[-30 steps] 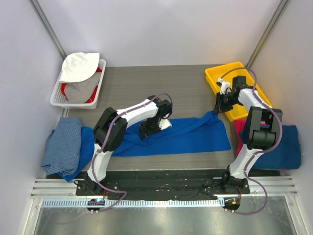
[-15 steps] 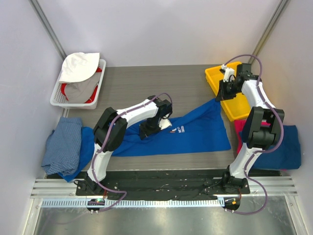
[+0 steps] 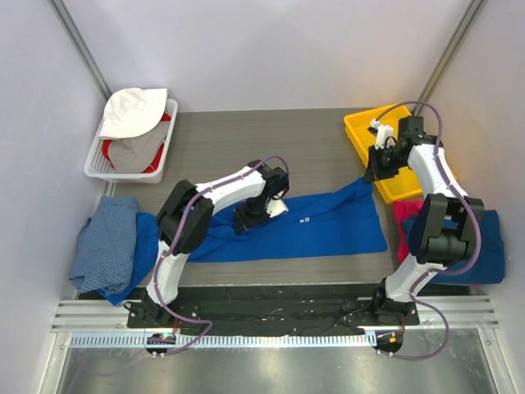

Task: Fold and stack the t-shirts
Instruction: Fold the other side of the tshirt into a rectangle

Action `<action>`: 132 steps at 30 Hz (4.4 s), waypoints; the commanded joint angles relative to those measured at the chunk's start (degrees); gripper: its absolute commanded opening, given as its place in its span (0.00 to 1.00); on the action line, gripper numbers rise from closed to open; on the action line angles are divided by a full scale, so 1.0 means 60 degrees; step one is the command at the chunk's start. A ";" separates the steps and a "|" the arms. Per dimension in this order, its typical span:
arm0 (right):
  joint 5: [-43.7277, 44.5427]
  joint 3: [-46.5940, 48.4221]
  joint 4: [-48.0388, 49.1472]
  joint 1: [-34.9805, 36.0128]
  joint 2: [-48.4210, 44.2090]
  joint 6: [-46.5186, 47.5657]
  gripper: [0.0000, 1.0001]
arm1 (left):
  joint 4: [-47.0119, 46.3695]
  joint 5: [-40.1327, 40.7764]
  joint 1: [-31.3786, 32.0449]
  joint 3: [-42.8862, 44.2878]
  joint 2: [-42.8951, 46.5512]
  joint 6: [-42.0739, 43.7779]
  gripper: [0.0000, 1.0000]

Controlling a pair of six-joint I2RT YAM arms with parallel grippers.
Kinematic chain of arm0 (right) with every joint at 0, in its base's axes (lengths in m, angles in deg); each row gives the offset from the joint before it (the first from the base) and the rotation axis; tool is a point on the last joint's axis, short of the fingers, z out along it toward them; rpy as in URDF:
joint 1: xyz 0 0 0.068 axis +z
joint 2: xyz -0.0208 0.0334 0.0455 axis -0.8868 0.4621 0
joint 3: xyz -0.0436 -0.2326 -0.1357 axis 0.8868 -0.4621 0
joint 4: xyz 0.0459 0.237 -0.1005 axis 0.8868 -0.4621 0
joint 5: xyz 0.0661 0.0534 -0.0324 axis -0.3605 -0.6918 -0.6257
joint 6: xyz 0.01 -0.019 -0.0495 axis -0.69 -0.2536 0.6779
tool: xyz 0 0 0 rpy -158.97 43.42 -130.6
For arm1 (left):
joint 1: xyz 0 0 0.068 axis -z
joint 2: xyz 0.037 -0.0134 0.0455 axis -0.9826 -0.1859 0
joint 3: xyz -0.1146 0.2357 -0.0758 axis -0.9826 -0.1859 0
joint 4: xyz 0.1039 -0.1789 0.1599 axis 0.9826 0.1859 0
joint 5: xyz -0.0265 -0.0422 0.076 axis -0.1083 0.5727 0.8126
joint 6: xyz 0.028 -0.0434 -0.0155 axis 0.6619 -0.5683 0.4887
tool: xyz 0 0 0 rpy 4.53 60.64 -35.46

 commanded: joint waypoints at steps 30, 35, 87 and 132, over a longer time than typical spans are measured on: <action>0.2632 -0.3650 0.1302 -0.0024 -0.1999 0.2000 0.02 | 0.0345 0.0537 -0.0390 -0.0812 0.1132 0.0193 0.00; 0.2632 -0.3973 0.1626 -0.0024 -0.1911 0.1825 0.19 | 0.0433 0.0610 -0.0493 -0.0871 0.1352 0.0267 0.00; 0.1782 -0.3021 0.1904 0.0005 -0.0841 0.1166 0.50 | 0.0345 0.0186 -0.0523 -0.1164 0.2143 -0.0203 0.15; 0.2090 -0.3900 0.2168 0.0049 -0.1251 0.1283 0.47 | -0.1514 -0.1924 -0.2163 -0.4693 0.4590 0.3005 0.64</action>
